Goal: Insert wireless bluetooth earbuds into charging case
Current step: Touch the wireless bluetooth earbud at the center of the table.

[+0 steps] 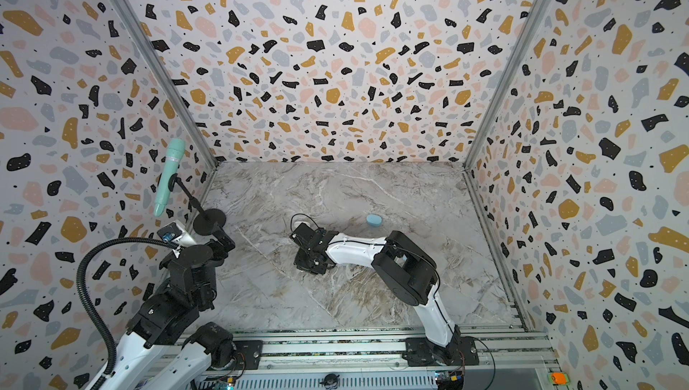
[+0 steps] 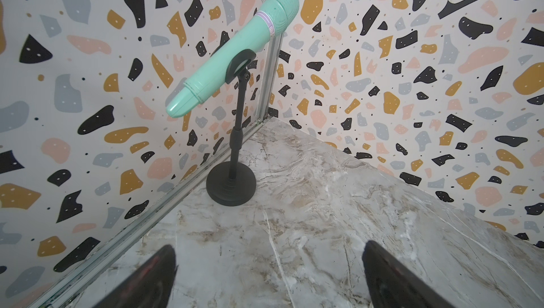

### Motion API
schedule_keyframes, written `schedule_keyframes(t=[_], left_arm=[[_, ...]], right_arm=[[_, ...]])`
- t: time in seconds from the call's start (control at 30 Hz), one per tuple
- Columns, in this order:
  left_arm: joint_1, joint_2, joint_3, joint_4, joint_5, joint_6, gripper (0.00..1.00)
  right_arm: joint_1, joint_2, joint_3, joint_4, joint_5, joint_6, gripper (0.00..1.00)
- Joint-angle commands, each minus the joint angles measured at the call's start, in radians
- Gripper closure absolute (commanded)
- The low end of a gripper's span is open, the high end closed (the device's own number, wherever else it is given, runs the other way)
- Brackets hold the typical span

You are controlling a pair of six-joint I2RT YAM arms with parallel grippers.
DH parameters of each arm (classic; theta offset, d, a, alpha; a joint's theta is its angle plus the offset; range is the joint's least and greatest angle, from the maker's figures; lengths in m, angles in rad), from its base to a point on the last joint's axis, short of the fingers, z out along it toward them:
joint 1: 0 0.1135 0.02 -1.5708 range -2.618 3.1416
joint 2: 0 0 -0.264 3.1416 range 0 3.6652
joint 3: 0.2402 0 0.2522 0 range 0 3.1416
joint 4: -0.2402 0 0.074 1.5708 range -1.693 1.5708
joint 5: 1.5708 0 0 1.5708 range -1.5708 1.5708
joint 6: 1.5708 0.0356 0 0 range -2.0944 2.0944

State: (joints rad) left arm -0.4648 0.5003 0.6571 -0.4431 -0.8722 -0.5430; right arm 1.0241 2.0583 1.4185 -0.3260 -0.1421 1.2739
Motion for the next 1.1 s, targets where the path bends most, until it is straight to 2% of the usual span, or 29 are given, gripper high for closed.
schedule_keyframes(t=[0.0,0.5,0.63,1.07], left_arm=[[0.01,-0.002,-0.015,0.034,0.002,0.009,0.0],[0.019,0.006,-0.015,0.038,0.009,0.011,0.0],[0.023,0.007,-0.015,0.04,0.011,0.013,0.0],[0.031,0.006,-0.013,0.04,0.015,0.014,0.0]], right_arm=[[0.0,0.01,0.034,-0.022,-0.004,-0.015,0.74],[-0.011,0.039,0.04,0.0,-0.044,-0.045,0.8],[-0.011,0.032,0.033,0.033,-0.051,-0.061,0.86],[-0.009,-0.025,0.033,0.038,0.007,-0.121,0.77]])
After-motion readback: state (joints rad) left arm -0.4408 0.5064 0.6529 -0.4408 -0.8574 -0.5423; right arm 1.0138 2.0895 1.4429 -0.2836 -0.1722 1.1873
